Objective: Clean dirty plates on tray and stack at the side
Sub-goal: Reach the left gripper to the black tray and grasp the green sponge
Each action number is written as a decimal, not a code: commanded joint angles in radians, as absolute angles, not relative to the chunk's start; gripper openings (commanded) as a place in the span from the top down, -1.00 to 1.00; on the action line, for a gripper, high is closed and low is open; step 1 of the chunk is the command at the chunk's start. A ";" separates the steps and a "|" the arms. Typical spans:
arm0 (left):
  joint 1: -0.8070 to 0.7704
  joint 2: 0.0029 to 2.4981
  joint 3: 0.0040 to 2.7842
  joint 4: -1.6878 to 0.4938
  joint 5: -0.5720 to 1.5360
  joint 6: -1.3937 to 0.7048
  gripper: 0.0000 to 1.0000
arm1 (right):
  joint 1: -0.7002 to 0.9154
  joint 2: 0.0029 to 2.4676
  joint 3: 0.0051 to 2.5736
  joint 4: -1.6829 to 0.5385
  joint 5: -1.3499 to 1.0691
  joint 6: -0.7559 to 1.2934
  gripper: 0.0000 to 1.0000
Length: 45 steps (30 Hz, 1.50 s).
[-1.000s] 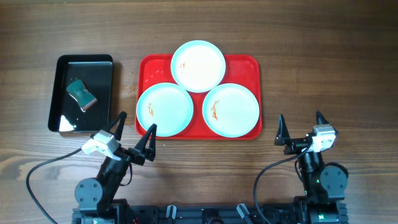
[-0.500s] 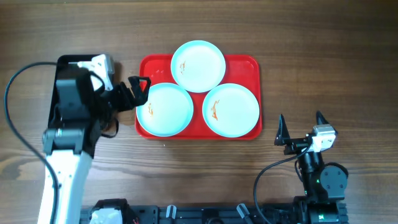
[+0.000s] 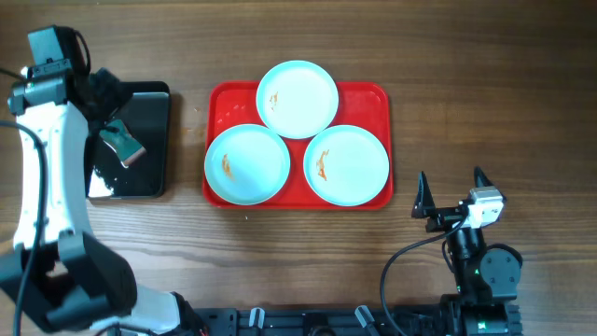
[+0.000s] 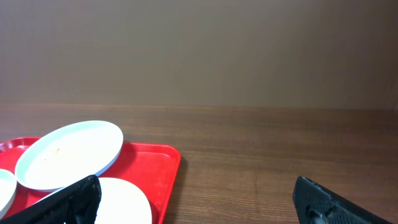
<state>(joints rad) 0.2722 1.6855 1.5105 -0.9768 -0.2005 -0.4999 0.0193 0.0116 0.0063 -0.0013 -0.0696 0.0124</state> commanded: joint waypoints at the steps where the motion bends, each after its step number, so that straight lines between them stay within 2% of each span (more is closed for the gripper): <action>1: 0.295 1.802 1.518 -0.982 -0.240 -0.524 -0.58 | 0.026 0.005 0.005 0.002 -0.059 0.000 -0.99; 3: 0.306 1.882 1.518 -0.957 -0.243 -0.525 -0.27 | 0.026 0.005 0.005 0.002 -0.059 0.000 -0.99; 4: 0.306 1.917 1.518 -0.947 -0.241 -0.525 -0.23 | 0.026 0.005 0.005 0.002 -0.059 0.000 -0.99; 8: 0.306 2.023 1.518 -0.905 -0.245 -0.498 -0.23 | 0.026 0.005 0.005 0.002 -0.059 0.000 -0.99; 16: 0.311 2.143 1.517 -0.869 -0.245 -0.476 -0.09 | 0.026 0.005 0.005 0.002 -0.059 0.000 -0.99; 19: 0.316 2.144 1.516 -0.856 -0.244 -0.475 0.26 | 0.026 0.005 0.005 0.002 -0.059 0.001 -0.99; 21: 0.316 2.143 1.516 -0.856 -0.245 -0.475 0.37 | 0.026 0.005 0.005 0.002 -0.059 0.000 -0.99; 24: 0.316 2.125 1.522 -0.872 -0.239 -0.476 0.92 | 0.026 0.005 0.005 0.002 -0.059 0.000 -1.00; 31: 0.316 1.919 1.538 -0.908 -0.130 -0.474 0.92 | 0.026 0.005 0.005 0.002 -0.059 0.000 -0.99; 35: 0.316 1.815 1.538 -0.908 -0.074 -0.400 0.92 | 0.026 0.005 0.005 0.002 -0.059 0.001 -0.99; 38: 0.316 1.818 1.514 -0.901 -0.071 -0.397 0.92 | 0.026 0.005 0.005 0.002 -0.059 0.000 -1.00; 41: 0.316 1.874 1.371 -0.786 -0.072 -0.396 0.92 | 0.026 0.005 0.005 0.002 -0.059 0.000 -0.99; 45: 0.316 1.892 1.356 -0.790 -0.072 -0.396 0.92 | 0.026 0.005 0.005 0.002 -0.059 0.000 -0.99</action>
<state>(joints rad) 0.3099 1.8957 1.3525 -0.7914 -0.0795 -0.4084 0.0193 0.0116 0.0063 -0.0013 -0.0692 0.0124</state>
